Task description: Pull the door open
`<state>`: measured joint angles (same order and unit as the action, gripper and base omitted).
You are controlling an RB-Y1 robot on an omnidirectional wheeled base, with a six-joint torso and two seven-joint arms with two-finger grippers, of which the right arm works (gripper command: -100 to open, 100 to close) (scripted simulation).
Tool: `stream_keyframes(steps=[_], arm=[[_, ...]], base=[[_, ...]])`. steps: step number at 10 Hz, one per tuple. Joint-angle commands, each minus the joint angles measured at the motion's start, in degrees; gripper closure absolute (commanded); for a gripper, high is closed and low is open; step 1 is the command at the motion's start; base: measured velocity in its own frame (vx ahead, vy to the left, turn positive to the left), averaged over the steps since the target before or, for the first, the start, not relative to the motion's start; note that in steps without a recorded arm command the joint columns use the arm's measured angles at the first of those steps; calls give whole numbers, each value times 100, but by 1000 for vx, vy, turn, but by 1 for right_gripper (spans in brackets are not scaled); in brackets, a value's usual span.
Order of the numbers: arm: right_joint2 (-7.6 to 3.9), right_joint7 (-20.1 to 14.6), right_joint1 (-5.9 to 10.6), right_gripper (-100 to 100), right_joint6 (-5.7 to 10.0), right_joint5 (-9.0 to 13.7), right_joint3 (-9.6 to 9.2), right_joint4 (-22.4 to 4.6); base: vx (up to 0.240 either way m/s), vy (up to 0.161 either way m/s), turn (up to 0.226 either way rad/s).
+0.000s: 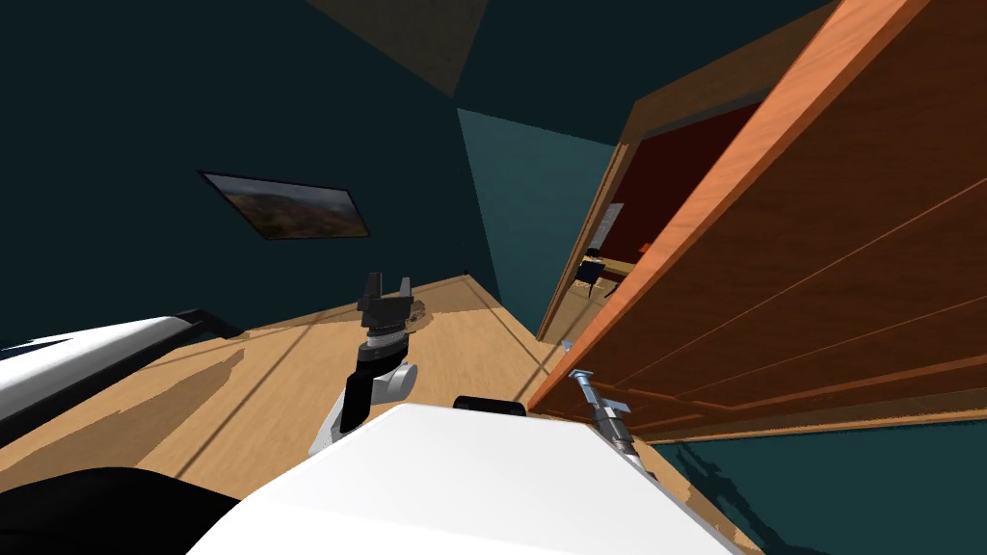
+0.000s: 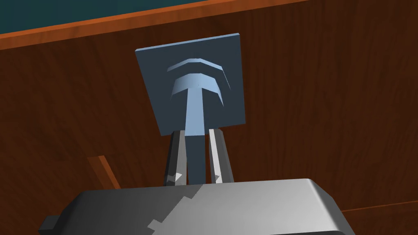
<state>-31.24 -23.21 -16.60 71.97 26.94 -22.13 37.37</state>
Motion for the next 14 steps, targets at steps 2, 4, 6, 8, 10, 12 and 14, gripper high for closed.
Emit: stream_keyframes(steps=[2, 4, 6, 8, 10, 12, 14], arm=[[-60, -41, -56, 100, 139, 46, -59, -71], [-41, -50, -23, 100, 150, 35, -91, -104], [-48, -82, -15, 100, 223, 39, -133, -184], [-60, -109, -6, 100, 288, 46, -162, -250], [-75, -140, 5, 100, 362, 54, -195, -325], [-89, -171, 16, 100, 436, 61, -228, -401], [-105, -206, 28, 100, 519, 70, -264, -485]], base=[[-191, -41, 141], [-160, -26, 85], [-143, -48, 147], [-183, -51, 150], [-217, -48, 161], [-241, -63, 154], [-214, -59, 182]])
